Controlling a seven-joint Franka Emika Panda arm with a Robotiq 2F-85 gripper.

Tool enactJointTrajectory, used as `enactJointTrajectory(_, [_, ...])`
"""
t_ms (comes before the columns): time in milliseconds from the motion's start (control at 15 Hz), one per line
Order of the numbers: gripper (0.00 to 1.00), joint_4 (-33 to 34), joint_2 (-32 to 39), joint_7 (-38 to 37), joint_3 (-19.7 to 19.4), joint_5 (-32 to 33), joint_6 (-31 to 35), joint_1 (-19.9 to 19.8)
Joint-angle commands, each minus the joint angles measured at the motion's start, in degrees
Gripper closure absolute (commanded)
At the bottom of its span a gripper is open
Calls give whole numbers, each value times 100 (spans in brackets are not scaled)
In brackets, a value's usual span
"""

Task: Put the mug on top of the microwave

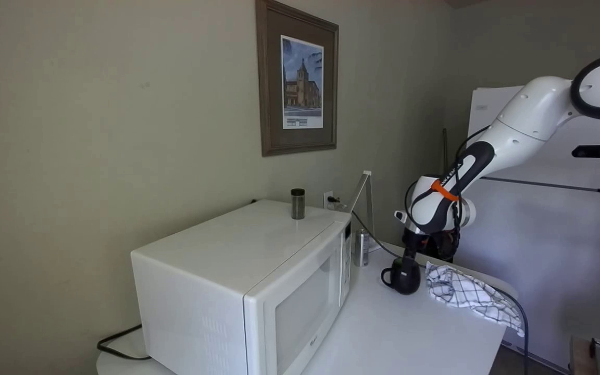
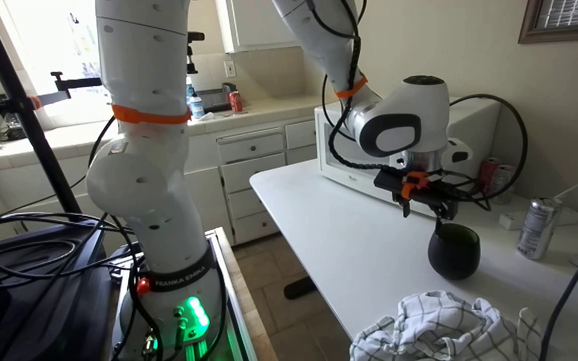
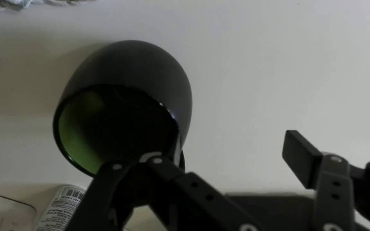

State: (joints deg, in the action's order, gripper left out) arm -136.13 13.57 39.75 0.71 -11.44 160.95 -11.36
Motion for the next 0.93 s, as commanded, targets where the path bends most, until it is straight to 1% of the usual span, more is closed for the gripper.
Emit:
enactJointTrajectory(0, [19, 160, 212, 97, 98, 17, 143, -176])
enactJointTrajectory(67, [24, 198, 230, 83, 84, 36, 133, -201])
enactJointTrajectory(133, [22, 225, 257, 62, 71, 63, 121, -219])
enactJointTrajectory(200, [25, 250, 288, 11, 44, 115, 103, -224])
enactJointTrajectory(267, [22, 264, 319, -21, 27, 157, 98, -239])
enactJointTrajectory(333, [26, 284, 357, -55, 17, 182, 98, -252])
enactJointTrajectory(467, [51, 305, 403, -143, 1, 209, 95, -263])
enactJointTrajectory(533, [55, 315, 413, -154, 0, 228, 97, -270])
enactJointTrajectory(600, [64, 324, 405, -192, -14, 259, 63, -263])
enactJointTrajectory(867, [95, 298, 297, -564, -167, 556, -50, -153])
